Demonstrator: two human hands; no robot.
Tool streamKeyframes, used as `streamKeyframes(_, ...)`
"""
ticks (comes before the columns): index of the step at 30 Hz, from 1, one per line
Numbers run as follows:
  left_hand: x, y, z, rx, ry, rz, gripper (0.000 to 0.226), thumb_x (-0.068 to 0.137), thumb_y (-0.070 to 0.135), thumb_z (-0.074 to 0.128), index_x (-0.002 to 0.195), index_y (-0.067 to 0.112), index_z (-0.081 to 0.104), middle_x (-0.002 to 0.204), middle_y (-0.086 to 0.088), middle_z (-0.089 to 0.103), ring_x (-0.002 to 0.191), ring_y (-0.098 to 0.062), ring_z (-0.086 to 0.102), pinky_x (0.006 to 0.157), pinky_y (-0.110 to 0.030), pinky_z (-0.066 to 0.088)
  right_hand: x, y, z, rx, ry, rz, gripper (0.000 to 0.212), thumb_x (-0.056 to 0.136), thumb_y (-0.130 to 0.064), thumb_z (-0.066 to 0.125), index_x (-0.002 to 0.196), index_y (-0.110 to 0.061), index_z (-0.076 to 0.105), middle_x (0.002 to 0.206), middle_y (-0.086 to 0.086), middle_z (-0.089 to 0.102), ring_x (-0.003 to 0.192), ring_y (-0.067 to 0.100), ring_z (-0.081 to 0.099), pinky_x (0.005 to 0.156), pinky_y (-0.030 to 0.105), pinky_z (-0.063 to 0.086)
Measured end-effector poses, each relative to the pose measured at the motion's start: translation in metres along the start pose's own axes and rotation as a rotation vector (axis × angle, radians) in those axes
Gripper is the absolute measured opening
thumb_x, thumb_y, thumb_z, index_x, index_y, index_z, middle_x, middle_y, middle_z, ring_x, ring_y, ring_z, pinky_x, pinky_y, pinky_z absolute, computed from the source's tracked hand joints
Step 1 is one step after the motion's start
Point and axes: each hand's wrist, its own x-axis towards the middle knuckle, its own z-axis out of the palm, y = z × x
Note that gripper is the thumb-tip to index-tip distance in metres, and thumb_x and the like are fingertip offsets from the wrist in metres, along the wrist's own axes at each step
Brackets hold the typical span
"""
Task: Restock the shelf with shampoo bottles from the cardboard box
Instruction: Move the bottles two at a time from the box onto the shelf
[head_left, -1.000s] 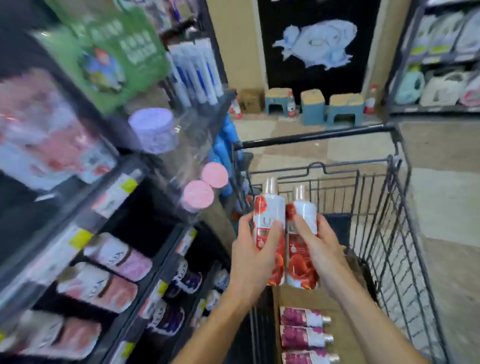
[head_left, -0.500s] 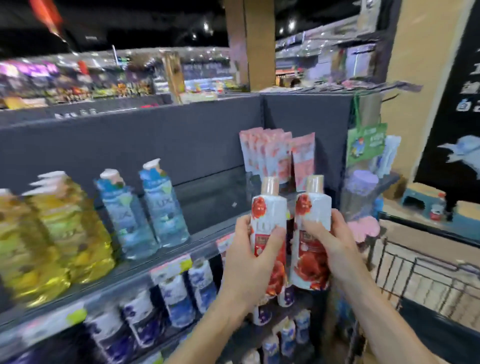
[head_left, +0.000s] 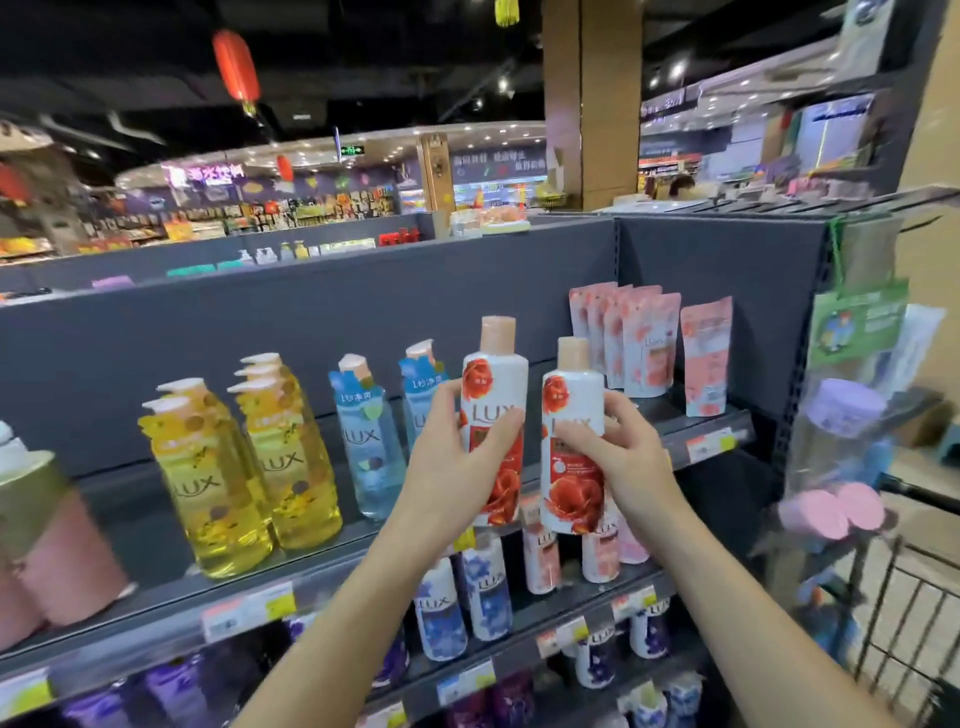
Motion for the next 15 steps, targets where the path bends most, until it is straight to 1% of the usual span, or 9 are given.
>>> streamKeyframes(3,0.035,0.000,0.018,0.092,0.021,-0.021,0.021,0.091,0.042,0.061,0.107,0.036,0.048,0.102,0.013,0.065,0.096,-0.003,0.065,0.087,-0.030,0.052,0.030,0.008,-0.018,-0.004,-0.063,0.023,0.030,0.083,-0.017,0.075,0.111,-0.020,0.064,0.102,0.007,0.075,0.094,0.027,0.073,0.084,0.048,0.059)
streamKeyframes(4,0.047,-0.002,0.025,0.105,0.036,-0.033,0.020,0.090,0.040,0.062,0.105,0.035,0.048,0.102,0.012,0.065,0.097,-0.004,0.064,0.087,-0.032,0.053,0.041,0.012,-0.026,-0.002,-0.070,0.030,0.030,0.083,-0.016,0.075,0.111,-0.018,0.064,0.102,0.008,0.075,0.095,0.028,0.072,0.084,0.049,0.059)
streamKeyframes(6,0.068,-0.008,0.038,0.114,0.082,-0.056,0.020,0.089,0.034,0.065,0.102,0.030,0.051,0.100,0.007,0.066,0.095,-0.008,0.066,0.089,-0.040,0.055,0.063,0.019,-0.040,-0.011,-0.082,0.043,0.031,0.083,-0.016,0.076,0.110,-0.018,0.064,0.102,0.008,0.075,0.095,0.028,0.072,0.085,0.049,0.058)
streamKeyframes(7,0.078,-0.012,0.045,0.116,0.110,-0.069,0.020,0.088,0.032,0.067,0.101,0.027,0.052,0.099,0.006,0.066,0.094,-0.010,0.066,0.089,-0.044,0.055,0.073,0.023,-0.047,-0.016,-0.093,0.052,0.032,0.082,-0.017,0.077,0.110,-0.020,0.064,0.102,0.006,0.075,0.095,0.026,0.073,0.086,0.049,0.058)
streamKeyframes(9,0.094,-0.019,0.056,0.135,0.154,-0.098,0.020,0.087,0.030,0.068,0.100,0.026,0.052,0.099,0.006,0.066,0.094,-0.010,0.065,0.090,-0.046,0.054,0.092,0.030,-0.057,-0.025,-0.123,0.072,0.034,0.082,-0.020,0.078,0.111,-0.023,0.063,0.102,0.003,0.076,0.095,0.020,0.073,0.087,0.047,0.058)
streamKeyframes(12,0.112,-0.028,0.066,0.180,0.217,-0.107,0.025,0.087,0.028,0.068,0.106,0.026,0.052,0.100,0.011,0.065,0.095,-0.007,0.064,0.091,-0.042,0.054,0.116,0.039,-0.066,-0.071,-0.185,0.057,0.035,0.082,-0.023,0.078,0.114,-0.025,0.062,0.107,0.002,0.073,0.099,0.018,0.071,0.086,0.041,0.058)
streamKeyframes(15,0.127,-0.033,0.070,0.222,0.257,-0.092,0.038,0.088,0.027,0.068,0.120,0.027,0.048,0.100,0.018,0.062,0.094,0.004,0.060,0.086,-0.030,0.051,0.135,0.047,-0.066,-0.148,-0.232,0.024,0.038,0.083,-0.028,0.077,0.117,-0.027,0.061,0.110,0.002,0.069,0.103,0.017,0.067,0.083,0.033,0.056)
